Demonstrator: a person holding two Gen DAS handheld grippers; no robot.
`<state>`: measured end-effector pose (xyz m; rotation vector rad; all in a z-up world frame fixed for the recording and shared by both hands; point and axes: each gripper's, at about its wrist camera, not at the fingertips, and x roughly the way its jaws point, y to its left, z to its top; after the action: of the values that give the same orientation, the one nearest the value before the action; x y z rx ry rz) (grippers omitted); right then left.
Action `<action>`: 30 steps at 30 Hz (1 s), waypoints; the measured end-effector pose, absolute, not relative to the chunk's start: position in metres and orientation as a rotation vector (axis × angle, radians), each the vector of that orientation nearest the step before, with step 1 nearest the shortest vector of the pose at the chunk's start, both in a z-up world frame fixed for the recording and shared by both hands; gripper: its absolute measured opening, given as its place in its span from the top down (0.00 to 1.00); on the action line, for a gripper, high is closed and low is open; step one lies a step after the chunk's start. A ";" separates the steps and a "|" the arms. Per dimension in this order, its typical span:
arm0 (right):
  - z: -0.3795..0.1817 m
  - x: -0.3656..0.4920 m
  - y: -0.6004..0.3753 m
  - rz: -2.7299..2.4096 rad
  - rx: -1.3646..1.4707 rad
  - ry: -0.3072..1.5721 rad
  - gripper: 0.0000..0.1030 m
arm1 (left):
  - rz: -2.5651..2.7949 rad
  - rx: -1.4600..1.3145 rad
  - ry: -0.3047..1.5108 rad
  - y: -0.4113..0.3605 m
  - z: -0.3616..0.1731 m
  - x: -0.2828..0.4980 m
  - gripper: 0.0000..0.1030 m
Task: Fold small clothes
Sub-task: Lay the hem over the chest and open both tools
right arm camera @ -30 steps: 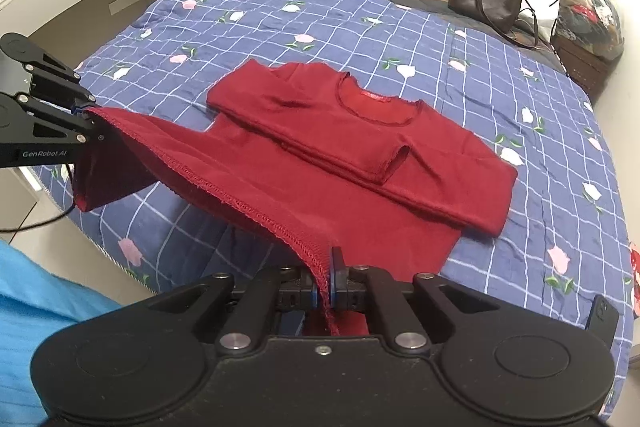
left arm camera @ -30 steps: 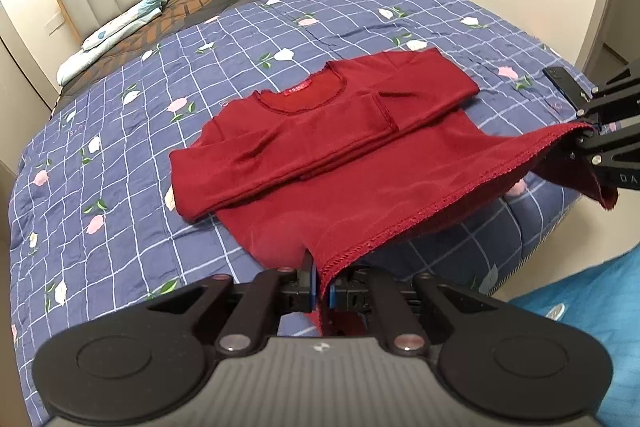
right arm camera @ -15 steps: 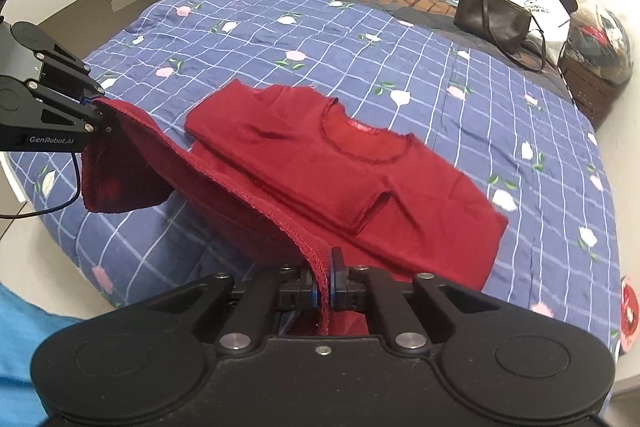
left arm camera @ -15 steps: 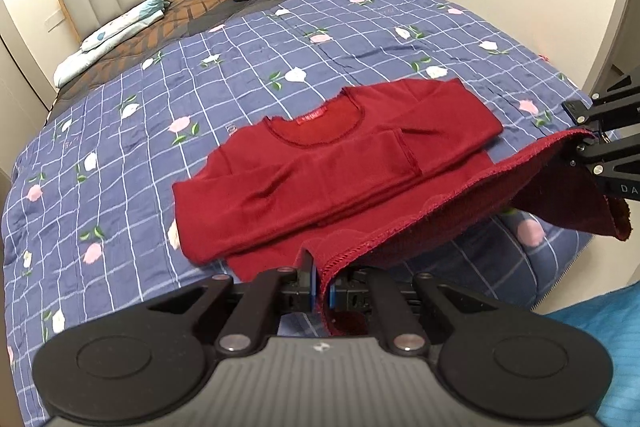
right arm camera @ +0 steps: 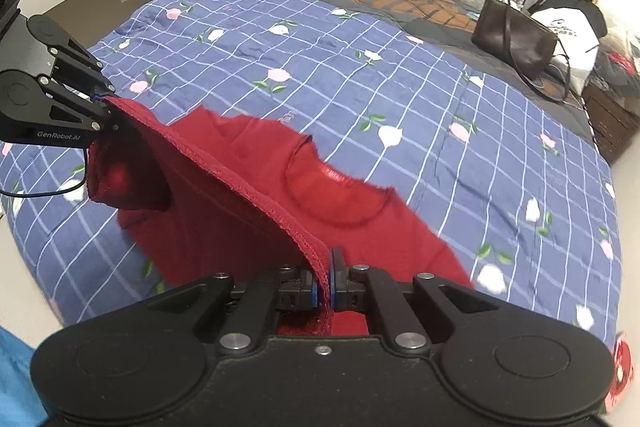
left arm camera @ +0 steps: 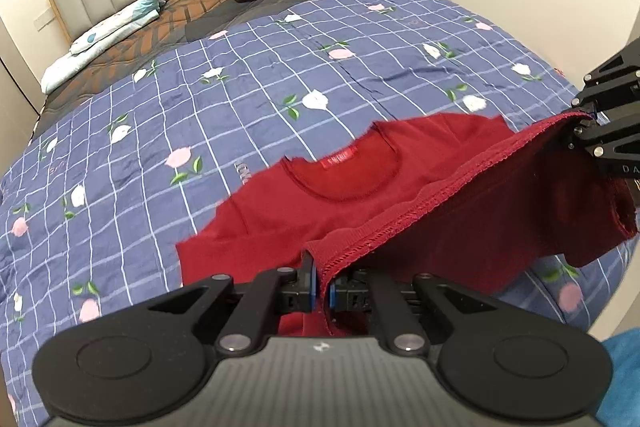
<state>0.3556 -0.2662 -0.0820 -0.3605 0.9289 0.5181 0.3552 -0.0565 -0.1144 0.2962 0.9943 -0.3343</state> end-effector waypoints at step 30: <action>-0.189 0.549 -0.296 0.480 -0.156 1.200 0.37 | -0.181 -0.106 1.276 -0.002 -0.207 0.546 0.20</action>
<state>0.5487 -0.2958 -0.1893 -0.1558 1.1997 0.4797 0.5458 -0.0021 -0.2066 -0.1064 1.2760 -0.1811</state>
